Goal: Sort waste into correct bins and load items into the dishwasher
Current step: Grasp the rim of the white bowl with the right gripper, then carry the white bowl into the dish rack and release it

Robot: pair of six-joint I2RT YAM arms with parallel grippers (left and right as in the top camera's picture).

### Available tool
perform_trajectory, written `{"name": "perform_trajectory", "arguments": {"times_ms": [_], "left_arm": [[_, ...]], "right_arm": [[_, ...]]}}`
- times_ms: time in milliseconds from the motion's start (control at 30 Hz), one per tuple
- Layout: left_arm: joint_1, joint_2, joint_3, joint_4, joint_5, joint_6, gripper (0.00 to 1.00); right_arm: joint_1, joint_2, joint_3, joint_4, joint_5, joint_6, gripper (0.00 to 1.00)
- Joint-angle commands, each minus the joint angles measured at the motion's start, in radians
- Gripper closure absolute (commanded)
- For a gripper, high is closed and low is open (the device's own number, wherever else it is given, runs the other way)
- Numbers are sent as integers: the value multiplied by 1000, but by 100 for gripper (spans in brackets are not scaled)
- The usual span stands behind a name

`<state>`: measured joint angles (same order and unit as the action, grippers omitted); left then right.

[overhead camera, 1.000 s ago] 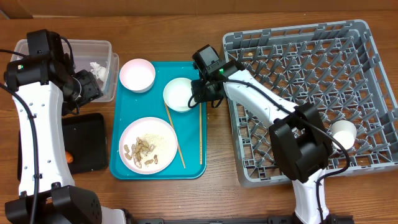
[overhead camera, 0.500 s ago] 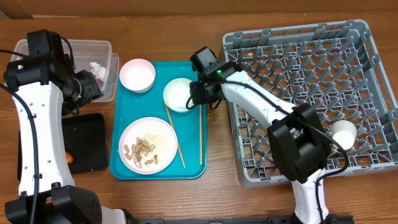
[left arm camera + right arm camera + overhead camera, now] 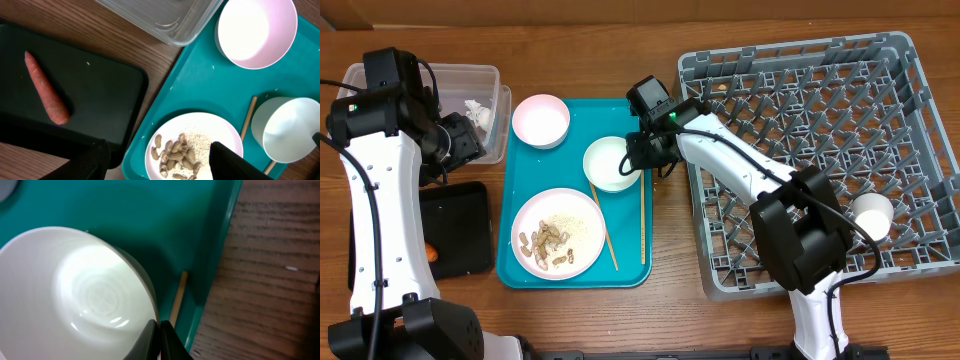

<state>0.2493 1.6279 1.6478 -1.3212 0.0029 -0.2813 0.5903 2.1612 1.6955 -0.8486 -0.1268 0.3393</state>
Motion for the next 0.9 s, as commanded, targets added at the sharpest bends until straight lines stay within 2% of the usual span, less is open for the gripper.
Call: {"name": "perform_trajectory", "arguments": {"times_ms": [0, 33, 200, 267, 367, 400, 533, 633, 867], "left_arm": [[-1, -5, 10, -3, -7, -3, 34], [-1, -5, 10, -2, -7, -3, 34], [-1, -5, 10, 3, -7, -3, 34], [-1, -5, 10, 6, -7, -3, 34], [-1, -5, 10, 10, -7, -3, 34], [-1, -5, 10, 12, -7, -3, 34], [-1, -5, 10, 16, -6, -3, 34], [-1, -5, 10, 16, -6, -3, 34], [-1, -5, 10, 15, -5, -3, 34]], "right_arm": [[-16, -42, 93, -65, 43, -2, 96], [-33, -87, 170, -140, 112, -12, 96], [-76, -220, 307, -267, 327, -33, 96], [-125, -311, 314, -295, 531, -34, 96], [-193, -342, 314, -360, 805, -57, 96], [-218, -342, 313, -387, 906, -46, 96], [-344, -336, 276, -441, 1270, 157, 96], [-436, -335, 222, -420, 1385, 242, 96], [-634, -284, -3, -245, 1427, 229, 96]]}}
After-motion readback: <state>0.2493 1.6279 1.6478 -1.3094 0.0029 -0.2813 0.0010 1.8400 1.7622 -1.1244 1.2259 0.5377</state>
